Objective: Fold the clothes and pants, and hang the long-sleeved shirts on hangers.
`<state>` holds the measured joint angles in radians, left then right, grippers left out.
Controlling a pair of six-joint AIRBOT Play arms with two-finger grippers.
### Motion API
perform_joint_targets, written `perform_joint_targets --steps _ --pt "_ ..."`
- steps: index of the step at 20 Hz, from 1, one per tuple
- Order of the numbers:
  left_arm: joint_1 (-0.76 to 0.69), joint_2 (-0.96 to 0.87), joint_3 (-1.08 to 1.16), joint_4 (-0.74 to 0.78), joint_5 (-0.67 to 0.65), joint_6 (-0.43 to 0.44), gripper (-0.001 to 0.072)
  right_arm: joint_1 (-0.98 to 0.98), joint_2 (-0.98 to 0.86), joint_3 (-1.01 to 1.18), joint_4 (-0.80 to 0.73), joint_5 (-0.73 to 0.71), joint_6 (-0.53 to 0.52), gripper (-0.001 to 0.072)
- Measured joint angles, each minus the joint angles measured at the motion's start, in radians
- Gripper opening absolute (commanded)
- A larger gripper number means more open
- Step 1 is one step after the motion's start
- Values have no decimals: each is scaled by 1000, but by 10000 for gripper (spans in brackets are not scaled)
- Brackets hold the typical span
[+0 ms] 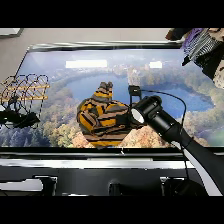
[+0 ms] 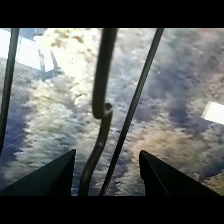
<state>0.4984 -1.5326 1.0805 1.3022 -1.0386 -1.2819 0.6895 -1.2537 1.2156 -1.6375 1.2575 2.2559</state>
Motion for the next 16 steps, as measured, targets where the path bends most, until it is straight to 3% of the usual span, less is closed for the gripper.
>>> perform_joint_targets --steps 1,4,11,12,16 --pt "-3 -2 0 1 0 0 239 0 0 0 0 0 0 28" --pt "-14 -6 0 3 -1 0 119 0 0 0 0 0 0 29" --pt "-44 -8 0 7 -24 2 79 0 0 0 -3 4 2 29" --pt "-48 -9 0 7 -25 3 19 0 0 0 -4 4 2 29" --pt "-55 -9 0 8 -27 7 18 0 0 0 -5 11 5 29"
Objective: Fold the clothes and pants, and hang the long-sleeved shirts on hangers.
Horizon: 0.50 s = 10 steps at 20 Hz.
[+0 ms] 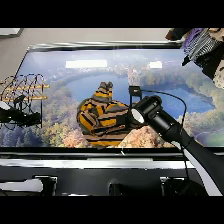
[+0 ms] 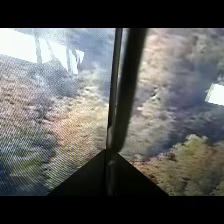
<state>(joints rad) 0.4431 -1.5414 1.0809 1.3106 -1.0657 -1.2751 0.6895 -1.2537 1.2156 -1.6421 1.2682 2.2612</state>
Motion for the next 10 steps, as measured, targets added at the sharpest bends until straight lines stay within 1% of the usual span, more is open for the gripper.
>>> perform_joint_targets --steps 4,10 --pt "-2 23 16 0 -13 -4 17 0 0 0 -1 4 0 29" --pt "-2 111 133 -2 -23 -8 16 0 0 0 -2 27 -1 29"
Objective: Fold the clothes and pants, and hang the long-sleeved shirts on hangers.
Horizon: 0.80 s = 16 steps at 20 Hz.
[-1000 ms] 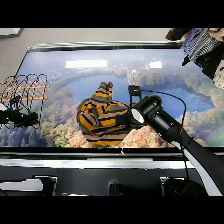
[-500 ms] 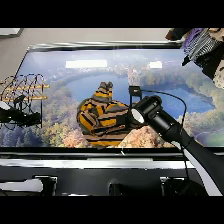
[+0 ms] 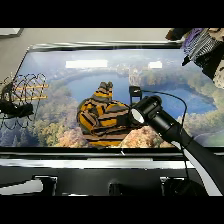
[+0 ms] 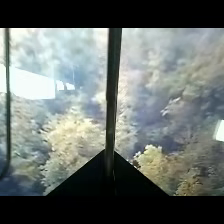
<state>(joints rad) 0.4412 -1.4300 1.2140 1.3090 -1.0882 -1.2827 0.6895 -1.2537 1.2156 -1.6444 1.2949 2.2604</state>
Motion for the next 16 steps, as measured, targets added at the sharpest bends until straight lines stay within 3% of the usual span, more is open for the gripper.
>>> perform_joint_targets --steps 10,16 --pt "-19 212 235 1 -21 2 14 0 0 0 -23 14 -3 28" --pt "-175 467 86 0 -82 119 14 0 0 0 -115 15 58 27"
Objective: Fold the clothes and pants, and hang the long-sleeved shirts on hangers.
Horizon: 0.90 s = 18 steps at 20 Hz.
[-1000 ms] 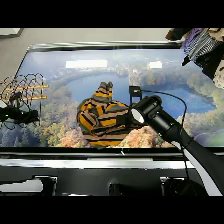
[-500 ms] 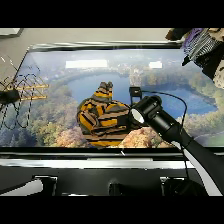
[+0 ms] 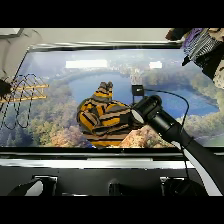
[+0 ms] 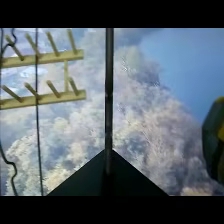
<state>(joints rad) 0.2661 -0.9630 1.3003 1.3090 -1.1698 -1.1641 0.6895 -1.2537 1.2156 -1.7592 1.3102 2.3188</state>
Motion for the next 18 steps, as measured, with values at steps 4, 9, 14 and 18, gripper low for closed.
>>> perform_joint_targets --steps 4,9,14,18 --pt "-196 239 -251 0 -37 13 18 0 -2 0 -76 0 104 27" --pt "-460 454 -470 -1 -52 -50 18 -34 -3 0 -112 -2 216 27" --pt "-652 510 -555 -3 -65 -71 15 -197 -3 0 56 -32 139 27" --pt "-742 520 -572 -5 -67 -74 16 -266 -8 0 153 -61 78 27"
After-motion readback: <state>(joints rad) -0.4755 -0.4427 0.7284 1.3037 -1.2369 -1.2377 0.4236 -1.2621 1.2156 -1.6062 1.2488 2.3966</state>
